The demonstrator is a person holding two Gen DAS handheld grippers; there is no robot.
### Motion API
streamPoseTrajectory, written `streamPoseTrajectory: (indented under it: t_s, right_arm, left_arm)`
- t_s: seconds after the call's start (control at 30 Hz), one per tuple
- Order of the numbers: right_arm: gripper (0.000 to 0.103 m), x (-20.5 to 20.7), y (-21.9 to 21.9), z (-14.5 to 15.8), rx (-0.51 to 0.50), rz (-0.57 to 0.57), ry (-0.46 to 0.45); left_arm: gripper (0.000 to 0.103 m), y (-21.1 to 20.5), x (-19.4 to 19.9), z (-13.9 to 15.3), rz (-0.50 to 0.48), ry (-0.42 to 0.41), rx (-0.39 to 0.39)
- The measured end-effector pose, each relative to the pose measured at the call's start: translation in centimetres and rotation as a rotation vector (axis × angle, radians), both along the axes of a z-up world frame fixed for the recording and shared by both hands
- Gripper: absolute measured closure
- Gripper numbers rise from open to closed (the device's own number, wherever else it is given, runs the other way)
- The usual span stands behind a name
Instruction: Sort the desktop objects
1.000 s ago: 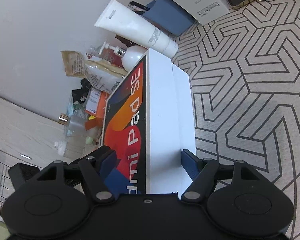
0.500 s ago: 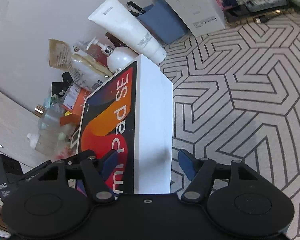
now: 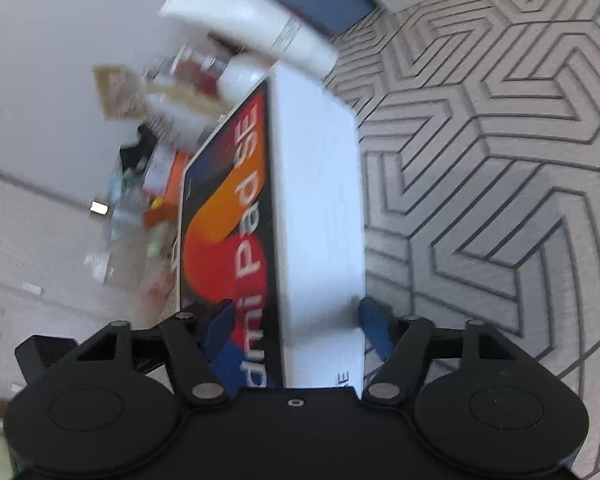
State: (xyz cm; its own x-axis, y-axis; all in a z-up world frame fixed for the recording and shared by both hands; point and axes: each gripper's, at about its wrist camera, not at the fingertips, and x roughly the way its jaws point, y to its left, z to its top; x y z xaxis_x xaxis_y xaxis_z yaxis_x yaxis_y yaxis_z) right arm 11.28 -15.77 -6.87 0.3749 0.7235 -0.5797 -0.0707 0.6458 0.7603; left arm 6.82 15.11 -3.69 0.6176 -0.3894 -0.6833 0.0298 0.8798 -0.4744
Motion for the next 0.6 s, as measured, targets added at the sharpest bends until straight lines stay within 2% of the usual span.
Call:
streamPoseTrajectory:
  t_s: [0.07,0.33,0.47,0.6]
  right_arm:
    - [0.025,-0.2,0.4,0.3,-0.021,0.019,-0.015]
    - [0.024,-0.5,-1.4,0.5,0.123,0.003,0.003]
    - [0.024,-0.7,-2.0,0.7,0.169,-0.022,-0.01]
    - [0.024,-0.7,-2.1,0.8,0.167,-0.035,-0.024]
  left_arm:
    - [0.01,0.0,-0.6,0.2,0.0,-0.006,-0.005]
    - [0.01,1.2,-0.9,1.8,0.012,-0.026,-0.102]
    - [0.01,0.9,-0.4,2.1,0.015,-0.035,-0.096]
    - [0.01,0.5,0.1,2.2,0.019,-0.043,-0.078]
